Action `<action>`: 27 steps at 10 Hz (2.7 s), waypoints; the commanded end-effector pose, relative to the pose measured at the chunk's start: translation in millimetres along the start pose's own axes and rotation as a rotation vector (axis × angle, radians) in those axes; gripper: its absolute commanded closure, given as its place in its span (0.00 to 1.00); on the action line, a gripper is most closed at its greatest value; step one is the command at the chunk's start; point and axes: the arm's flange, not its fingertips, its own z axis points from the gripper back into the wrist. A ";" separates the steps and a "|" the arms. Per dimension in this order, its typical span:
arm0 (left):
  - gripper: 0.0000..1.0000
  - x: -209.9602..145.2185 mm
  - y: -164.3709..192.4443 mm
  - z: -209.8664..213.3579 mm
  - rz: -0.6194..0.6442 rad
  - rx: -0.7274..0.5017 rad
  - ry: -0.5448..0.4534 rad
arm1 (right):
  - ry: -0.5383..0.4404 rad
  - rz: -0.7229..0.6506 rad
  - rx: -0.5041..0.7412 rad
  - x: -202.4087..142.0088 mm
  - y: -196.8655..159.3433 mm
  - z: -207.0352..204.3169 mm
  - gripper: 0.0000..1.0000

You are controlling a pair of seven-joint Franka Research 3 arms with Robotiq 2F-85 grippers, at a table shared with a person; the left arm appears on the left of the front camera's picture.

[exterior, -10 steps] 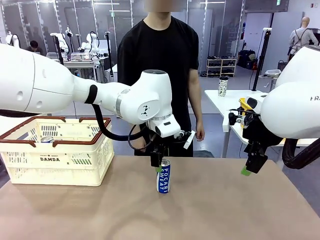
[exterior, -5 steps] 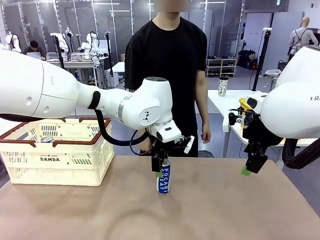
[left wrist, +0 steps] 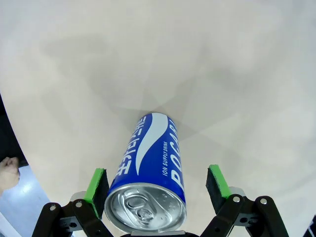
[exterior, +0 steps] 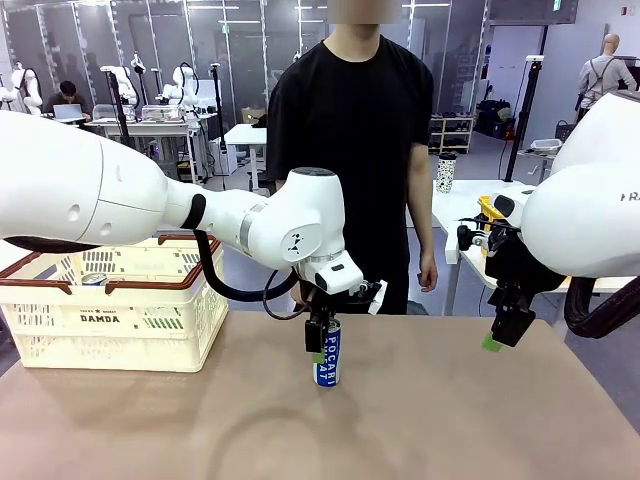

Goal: Place the drinks into the Shopping basket.
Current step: Pick up one drink and place it into the Shopping basket.

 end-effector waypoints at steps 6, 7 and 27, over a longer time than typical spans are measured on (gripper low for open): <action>0.38 -1.6 -0.5 -7.5 0.047 0.016 -0.052 | 0.007 -0.003 -0.003 -0.6 0.2 0.3 0.00; 0.44 -2.3 -0.8 -6.3 0.052 0.016 -0.057 | 0.007 -0.003 -0.003 -0.6 0.2 0.3 0.00; 0.50 -31.5 -69.9 149.9 -0.023 0.146 -0.019 | 0.007 -0.003 -0.003 -0.6 0.2 0.3 0.00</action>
